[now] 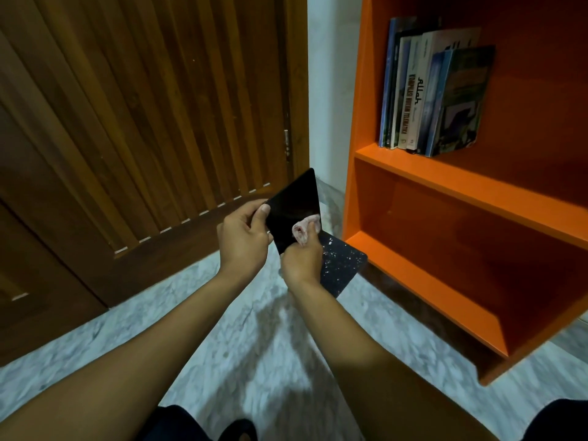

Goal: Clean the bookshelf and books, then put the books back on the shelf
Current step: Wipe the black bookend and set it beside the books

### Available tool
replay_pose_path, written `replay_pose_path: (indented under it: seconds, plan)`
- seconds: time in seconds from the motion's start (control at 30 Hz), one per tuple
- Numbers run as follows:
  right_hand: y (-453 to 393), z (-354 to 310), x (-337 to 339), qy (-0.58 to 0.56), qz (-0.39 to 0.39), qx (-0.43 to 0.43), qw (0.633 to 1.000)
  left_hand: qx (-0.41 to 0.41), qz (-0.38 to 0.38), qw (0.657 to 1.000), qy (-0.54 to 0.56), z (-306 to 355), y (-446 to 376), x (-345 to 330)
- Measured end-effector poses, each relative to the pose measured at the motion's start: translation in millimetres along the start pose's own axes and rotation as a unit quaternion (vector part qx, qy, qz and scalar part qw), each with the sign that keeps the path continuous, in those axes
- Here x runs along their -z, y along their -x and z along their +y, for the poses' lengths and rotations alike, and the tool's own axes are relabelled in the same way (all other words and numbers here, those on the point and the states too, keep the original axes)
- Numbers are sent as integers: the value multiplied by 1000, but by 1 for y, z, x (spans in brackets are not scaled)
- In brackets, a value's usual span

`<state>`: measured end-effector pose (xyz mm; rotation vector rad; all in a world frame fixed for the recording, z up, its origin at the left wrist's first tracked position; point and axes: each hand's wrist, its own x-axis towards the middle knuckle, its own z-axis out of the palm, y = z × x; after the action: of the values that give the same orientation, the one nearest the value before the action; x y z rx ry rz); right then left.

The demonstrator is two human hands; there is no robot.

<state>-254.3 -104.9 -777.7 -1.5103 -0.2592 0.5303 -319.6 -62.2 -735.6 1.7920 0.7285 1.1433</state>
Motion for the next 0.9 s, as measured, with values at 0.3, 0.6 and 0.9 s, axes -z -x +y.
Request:
replay_pose_path:
  seconds: [0.3,0.6,0.9]
  plan:
    - [53,30,14,-106,-152,-157,970,-40,25,993,-110,-18,-9,6]
    - [-2,-3,108,166,-73,-2,983,-73,-9,984,-163,-29,-7,16]
    - [-24,24,94,593,-81,33,800,-48,-16,995,-84,-19,3,-16]
